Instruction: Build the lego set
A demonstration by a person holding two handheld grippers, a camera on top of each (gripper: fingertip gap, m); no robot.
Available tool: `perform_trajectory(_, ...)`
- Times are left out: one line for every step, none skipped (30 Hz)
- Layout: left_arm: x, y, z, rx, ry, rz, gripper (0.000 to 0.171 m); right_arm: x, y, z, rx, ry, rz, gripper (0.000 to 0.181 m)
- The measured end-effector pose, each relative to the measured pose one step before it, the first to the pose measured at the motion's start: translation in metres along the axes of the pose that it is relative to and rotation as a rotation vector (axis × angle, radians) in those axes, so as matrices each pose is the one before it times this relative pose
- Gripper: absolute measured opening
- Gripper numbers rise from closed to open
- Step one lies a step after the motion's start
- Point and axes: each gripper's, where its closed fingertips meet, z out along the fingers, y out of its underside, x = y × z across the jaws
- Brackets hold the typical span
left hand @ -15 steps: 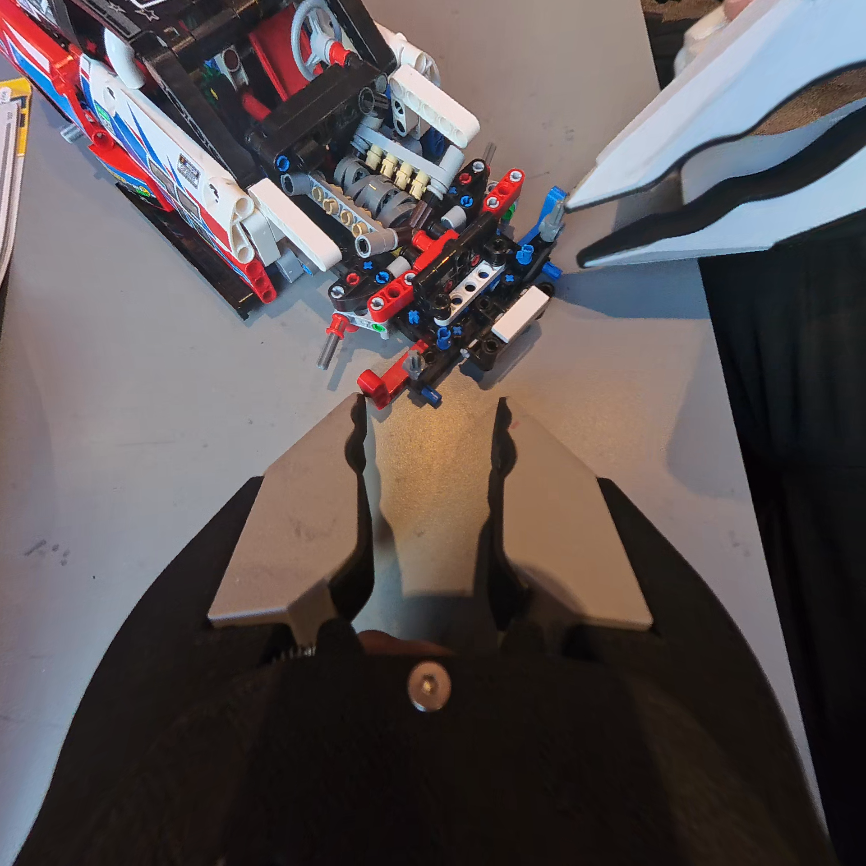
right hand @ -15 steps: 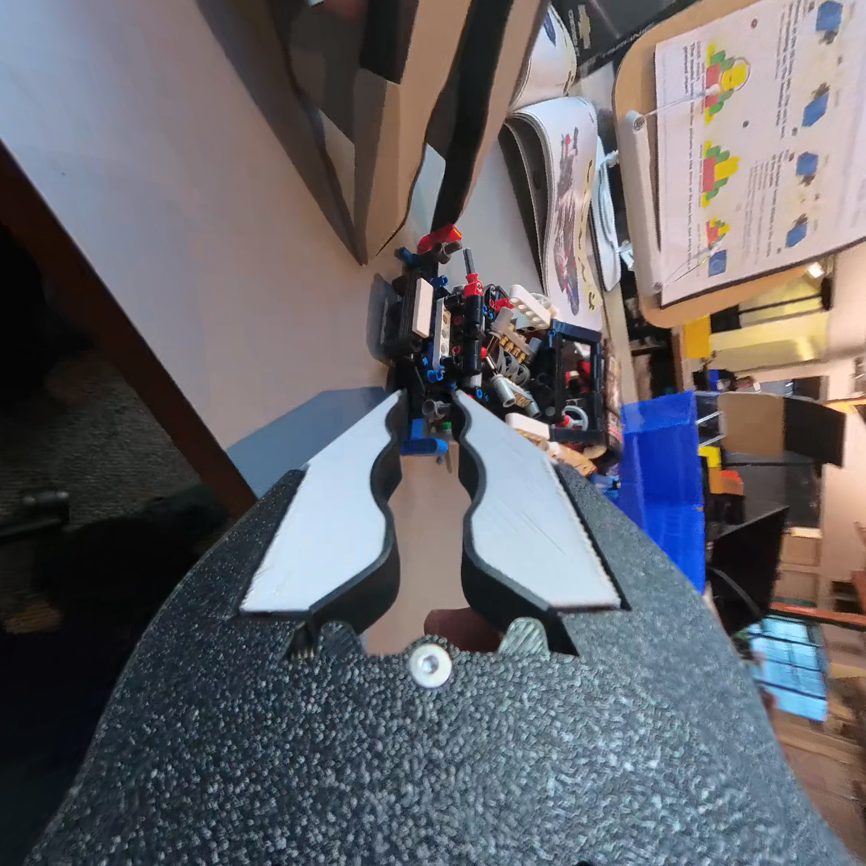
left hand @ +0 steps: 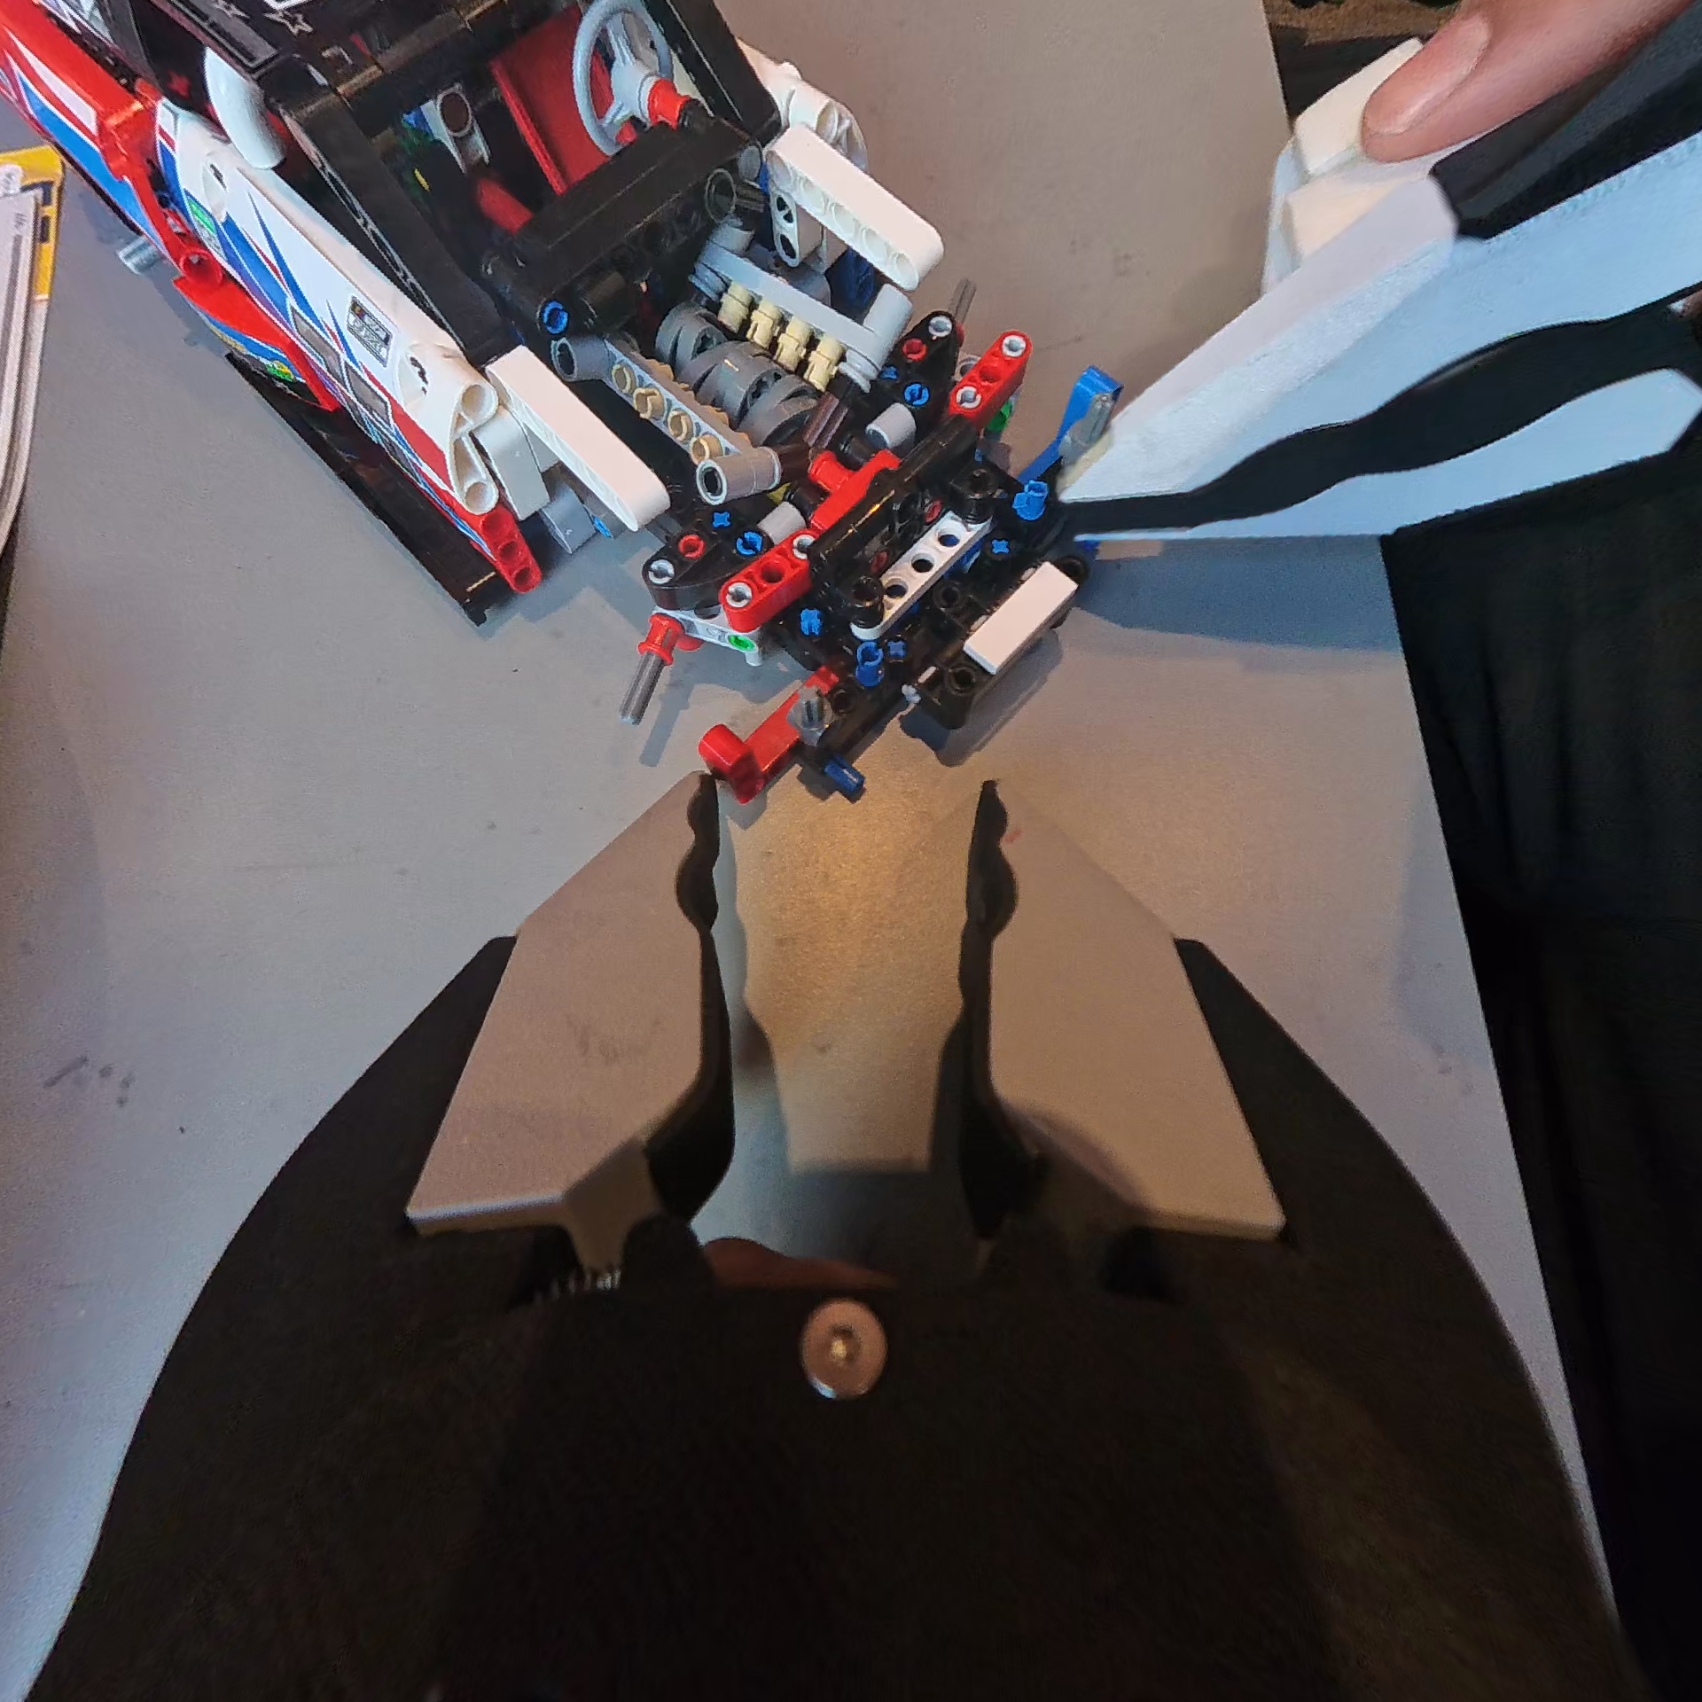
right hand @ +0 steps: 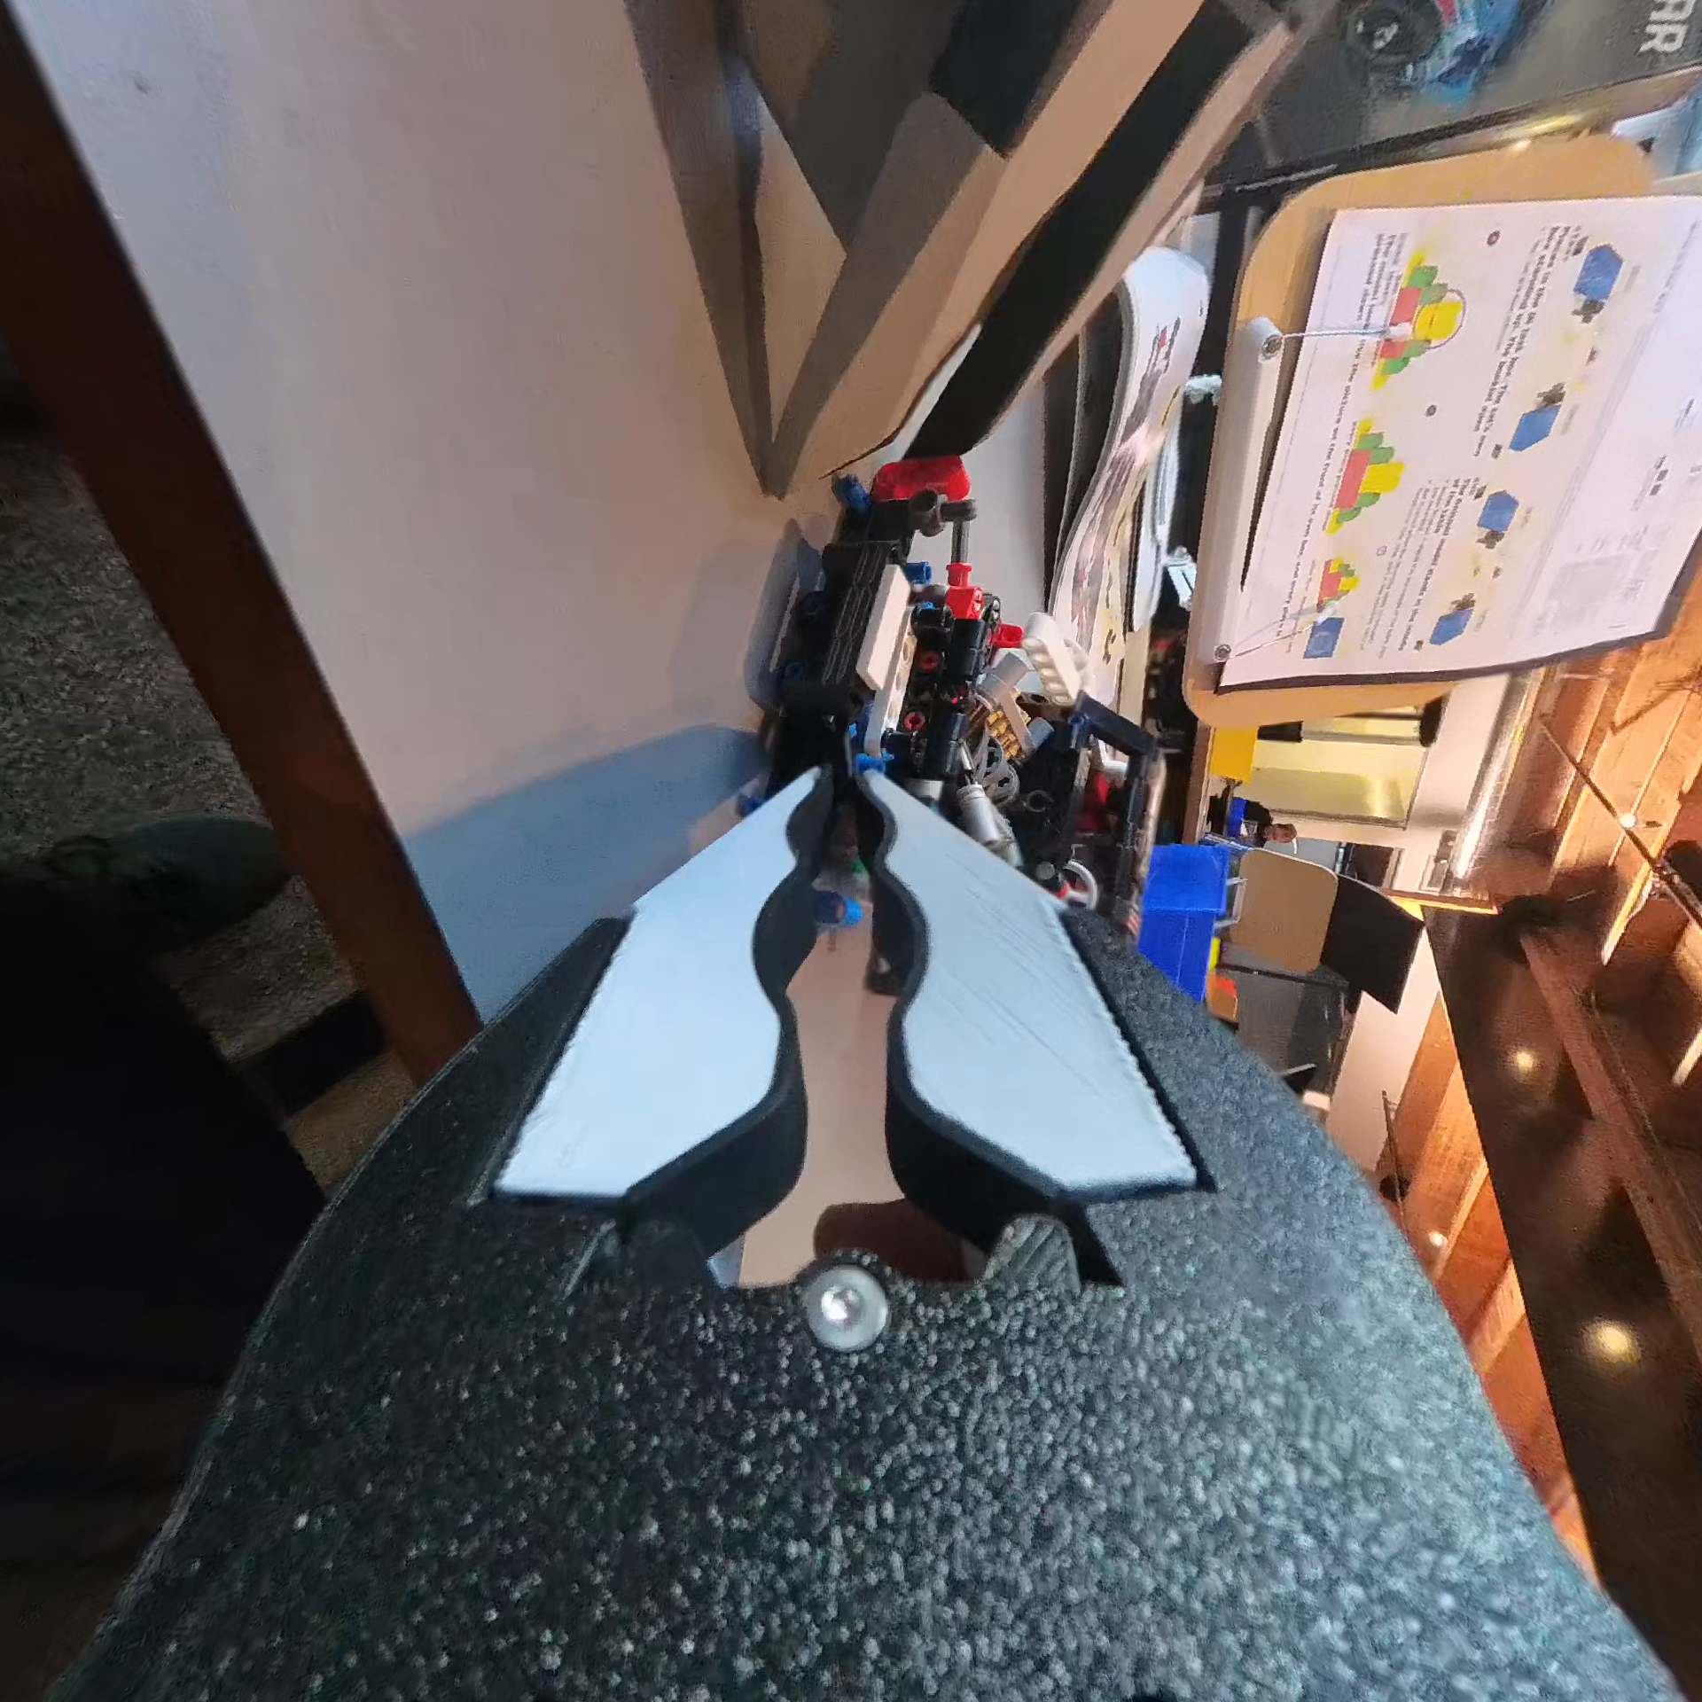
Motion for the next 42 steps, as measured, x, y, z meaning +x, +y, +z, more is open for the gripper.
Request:
perform_trajectory(0.00001, -0.00008, -0.00007, 0.00003, 0.0001, 0.0, 0.054, 0.00193, -0.00153, -0.00192, 0.0161, 0.0111, 0.0056, 0.004)
perform_trajectory(-0.00005, 0.00003, -0.00003, 0.0, 0.0002, -0.0002, 0.054, 0.00093, -0.00104, -0.00148, 0.01, 0.0053, -0.0003, 0.003)
perform_trajectory(0.00007, -0.00004, 0.00006, -0.00011, 0.0005, -0.0006, 0.054, -0.00119, -0.00002, -0.00055, 0.0031, -0.0052, -0.0047, 0.002)
perform_trajectory(-0.00004, -0.00001, 0.00002, -0.00011, 0.0005, -0.0005, 0.054, -0.00251, 0.00085, 0.0003, -0.0023, -0.0116, -0.0021, 0.001)
perform_trajectory(0.00003, 0.0, 0.0, 0.0, 0.0001, -0.0001, 0.054, -0.00255, -0.00014, -0.00036, 0.0046, -0.01, 0.0043, 0.001)
perform_trajectory(0.00002, 0.00001, 0.0, -0.00005, 0.0001, -0.0001, 0.054, -0.00151, -0.00208, -0.00173, 0.0176, -0.0048, 0.0079, 0.001)
perform_trajectory(-0.00004, -0.00001, 0.0, 0.00004, -0.0002, 0.0002, 0.054, -0.00012, -0.00286, -0.00262, 0.0213, 0.0018, 0.0149, 0.001)
perform_trajectory(0.00006, 0.00002, -0.00002, 0.0001, -0.0003, 0.0004, 0.054, 0.00069, -0.00283, -0.00311, 0.0218, -0.0002, 0.0347, 0.001)
perform_trajectory(-0.00004, 0.00004, -0.00004, -0.00003, 0.0002, -0.0002, 0.054, 0.00095, -0.00308, -0.00389, 0.0264, -0.0113, 0.0627, 0.001)
perform_trajectory(0.00003, -0.00001, 0.00002, -0.00016, 0.0008, -0.0008, 0.054, 0.003, -0.00263, -0.00466, 0.0277, -0.0113, 0.0839, 0.001)
perform_trajectory(-0.00002, 0.00004, -0.00004, -0.00007, 0.0003, -0.0003, 0.054, 0.00575, -0.00065, -0.00458, 0.0191, -0.0016, 0.0852, 0.001)
perform_trajectory(0.00007, -0.00003, 0.00003, 0.00002, -0.0001, 0.0001, 0.054, 0.00757, 0.00194, -0.00418, 0.0075, 0.0066, 0.0719, 0.001)
perform_trajectory(-0.00004, 0.00003, -0.00003, -0.00001, 0.0002, -0.0002, 0.054, 0.00815, 0.00369, -0.00371, 0.0029, 0.0029, 0.0676, 0.001)
perform_trajectory(-0.00003, -0.00001, 0.00002, -0.00011, 0.0005, -0.0006, 0.054, 0.00725, 0.0046, -0.00342, 0.0036, -0.0105, 0.083, 0.001)
perform_trajectory(0.00006, 0.00001, -0.00001, -0.00007, 0.0003, -0.0003, 0.054, 0.00723, 0.00469, -0.00327, 0.0078, -0.0186, 0.1018, 0.001)
perform_trajectory(0.00022, 0.00016, -0.00001, -0.00021, 0.0008, -0.0008, 0.054, 0.0084, 0.005, -0.00324, 0.0089, -0.0219, 0.1151, 0.001)
perform_trajectory(-0.00001, 0.00006, -0.00003, -0.00039, 0.0008, -0.0015, 0.054, 0.00976, 0.00645, -0.00217, 0.0, -0.0244, 0.1241, 0.001)
perform_trajectory(0.00016, 0.0002, -0.00003, -0.00049, 0.0012, -0.0024, 0.054, 0.01013, 0.00973, -0.00027, -0.0219, -0.0309, 0.1294, 0.002)
perform_trajectory(0.00006, 0.00005, -0.00003, -0.00035, 0.001, -0.0019, 0.054, 0.00977, 0.01304, 0.00159, -0.049, -0.0386, 0.1319, 0.009)
perform_trajectory(0.00006, 0.00018, -0.00002, -0.00029, 0.001, -0.0013, 0.053, 0.00971, 0.01412, 0.00257, -0.0648, -0.0391, 0.1287, 0.02)
perform_trajectory(0.00019, 0.00007, -0.00006, -0.00031, 0.0016, -0.0009, 0.054, 0.00761, 0.01245, 0.00245, -0.0645, -0.045, 0.1133, 0.025)
perform_trajectory(0.00037, 0.00014, 0.00003, -0.00051, 0.0023, -0.0008, 0.054, 0.00374, 0.0087, 0.00131, -0.0471, -0.0539, 0.0837, 0.034)
perform_trajectory(0.00013, 0.00018, -0.00016, -0.00041, 0.0013, -0.0011, 0.054, 0.00246, 0.00404, -0.00038, -0.0186, -0.0398, 0.0481, 0.039)
perform_trajectory(0.00015, 0.00008, -0.00008, -0.00016, 0.0017, -0.0013, 0.054, 0.00326, 0.00142, -0.00188, -0.0019, -0.0099, 0.0114, 0.038)
perform_trajectory(0.00005, 0.0001, 0.00004, 0.00003, 0.0007, -0.0005, 0.054, 0.0041, 0.00261, -0.00225, -0.0102, 0.0121, -0.0183, 0.038)
perform_trajectory(0.00001, 0.00006, -0.00006, 0.00004, -0.0001, 0.0002, 0.054, 0.00443, 0.00451, -0.00164, -0.0233, 0.0253, -0.0326, 0.038)
perform_trajectory(0.0, 0.0, 0.0, 0.00003, 0.0, 0.0, 0.054, 0.0039, 0.00426, -0.00113, -0.0208, 0.0316, -0.0368, 0.037)
perform_trajectory(0.00002, 0.00003, -0.00003, 0.00001, 0.0006, -0.0004, 0.054, 0.00209, 0.00265, -0.00117, -0.0111, 0.0262, -0.0373, 0.038)
perform_trajectory(0.00006, 0.00003, -0.00003, 0.00002, 0.0009, -0.0003, 0.054, 0.00119, 0.0018, -0.00104, -0.0061, 0.0202, -0.0331, 0.039)
perform_trajectory(0.00016, 0.00001, -0.00001, -0.00009, 0.0012, 0.0001, 0.054, 0.00146, 0.00131, -0.0012, -0.0028, 0.0178, -0.0278, 0.041)
perform_trajectory(0.00009, -0.00003, 0.00003, -0.00004, 0.0003, 0.0006, 0.055, 0.00191, 0.0005, -0.00122, 0.003, 0.0193, -0.0246, 0.041)
perform_trajectory(-0.00003, 0.0, 0.0, -0.00001, -0.0001, 0.0001, 0.055, 0.00198, -0.00078, -0.00152, 0.01, 0.0217, -0.0212, 0.04)
perform_trajectory(-0.00005, 0.0001, 0.00003, -0.00001, 0.0002, -0.0002, 0.055, 0.00103, -0.00203, -0.00162, 0.0157, 0.0165, -0.0176, 0.04)
perform_trajectory(0.00008, 0.00008, -0.00009, 0.00009, 0.0008, -0.0001, 0.055, -0.00057, -0.00262, -0.00144, 0.0179, 0.0078, -0.0145, 0.039)
perform_trajectory(0.00017, 0.00003, -0.00003, 0.00001, 0.0005, 0.0005, 0.055, -0.00181, -0.00214, -0.0005, 0.0142, 0.0011, -0.013, 0.039)
perform_trajectory(0.00005, 0.00012, -0.00013, 0.00001, -0.0001, 0.0005, 0.055, -0.00214, -0.00067, 0.00051, 0.0062, -0.0006, -0.0109, 0.039)
perform_trajectory(0.00006, 0.0, 0.0, 0.00001, 0.0004, -0.0001, 0.055, -0.00164, 0.00069, 0.00164, -0.0012, 0.0002, -0.007, 0.038)
perform_trajectory(0.00003, 0.00012, -0.00013, 0.00005, 0.001, -0.0002, 0.055, -0.00111, 0.00145, 0.00224, -0.0041, 0.0019, -0.0031, 0.037)
perform_trajectory(0.00018, 0.00006, -0.00008, 0.00021, 0.0014, -0.0004, 0.055, -0.0004, 0.00143, 0.00222, -0.0026, 0.0021, 0.001, 0.035)
perform_trajectory(0.00013, 0.00002, -0.00021, 0.00042, 0.002, -0.0009, 0.055, -0.00062, 0.0, 0.00147, 0.0075, -0.0038, 0.0059, 0.033)
perform_trajectory(0.00027, 0.00019, -0.00024, 0.00039, 0.0031, -0.0012, 0.055, 0.00013, -0.00147, 0.00078, 0.0169, -0.0043, 0.0092, 0.032)
perform_trajectory(0.00052, 0.00038, -0.00063, 0.001, 0.0057, -0.0008, 0.055, 0.00208, -0.00146, 0.00034, 0.0169, 0.0049, 0.0042, 0.032)
